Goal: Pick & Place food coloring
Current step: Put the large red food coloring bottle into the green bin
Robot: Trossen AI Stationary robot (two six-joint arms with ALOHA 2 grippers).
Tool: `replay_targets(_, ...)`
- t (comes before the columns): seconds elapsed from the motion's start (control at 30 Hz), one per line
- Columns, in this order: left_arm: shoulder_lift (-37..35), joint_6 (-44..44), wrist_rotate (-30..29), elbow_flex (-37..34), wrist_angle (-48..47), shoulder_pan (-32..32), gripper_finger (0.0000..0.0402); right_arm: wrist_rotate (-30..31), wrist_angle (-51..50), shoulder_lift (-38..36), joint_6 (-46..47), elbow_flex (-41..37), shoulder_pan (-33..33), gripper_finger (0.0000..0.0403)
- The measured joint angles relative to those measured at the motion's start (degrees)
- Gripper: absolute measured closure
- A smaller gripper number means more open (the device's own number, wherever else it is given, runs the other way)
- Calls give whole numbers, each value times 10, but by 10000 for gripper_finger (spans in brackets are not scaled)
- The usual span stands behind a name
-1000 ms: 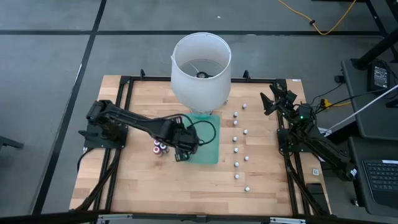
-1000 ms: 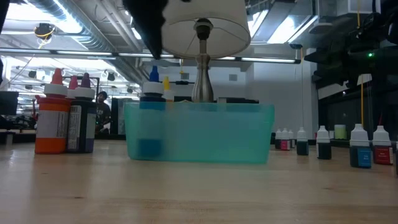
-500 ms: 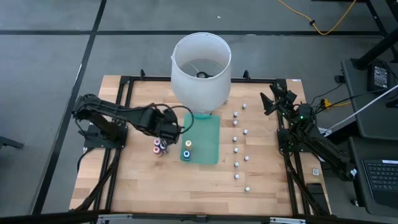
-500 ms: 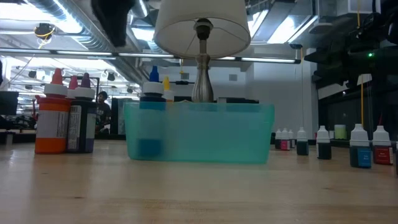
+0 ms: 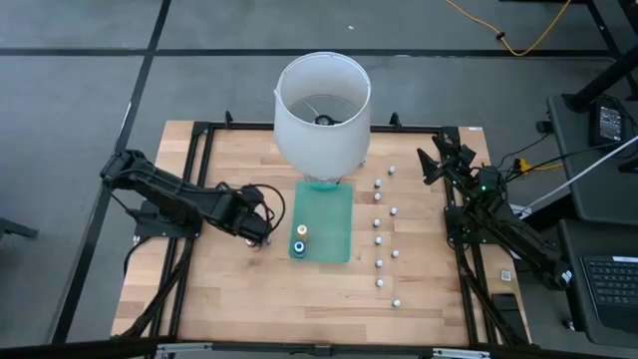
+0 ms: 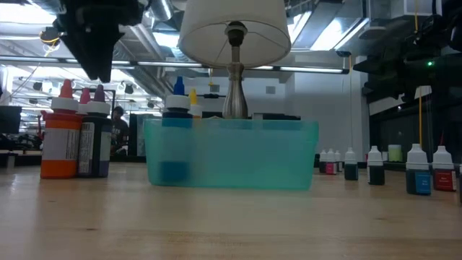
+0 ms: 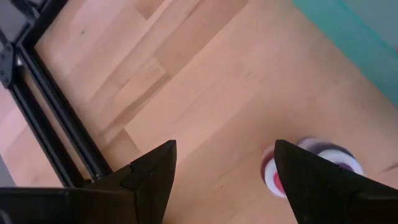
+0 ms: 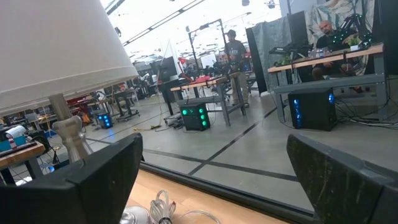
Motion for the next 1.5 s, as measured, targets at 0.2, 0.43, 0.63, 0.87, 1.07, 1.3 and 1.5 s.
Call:
replay_targets(0.2,14,-37,-5,-30,31,-8,139,0,0,0,0,0,0,4)
replay_targets(0.43,42,-73,-12,-32,40,-17,139,0,0,0,0,0,0,4)
replay_targets(0.63,64,-99,-10,-32,56,-23,139,0,0,0,0,0,0,4)
replay_targets(0.87,81,-125,9,-32,68,-33,139,0,0,0,0,0,0,4)
replay_targets(1.07,83,-139,34,-32,67,-40,139,0,0,0,0,0,0,4)
replay_targets(1.3,83,-140,47,-32,60,-46,139,0,0,0,0,0,0,4)
replay_targets(1.5,83,-126,60,-32,59,-47,161,0,0,0,0,0,0,4)
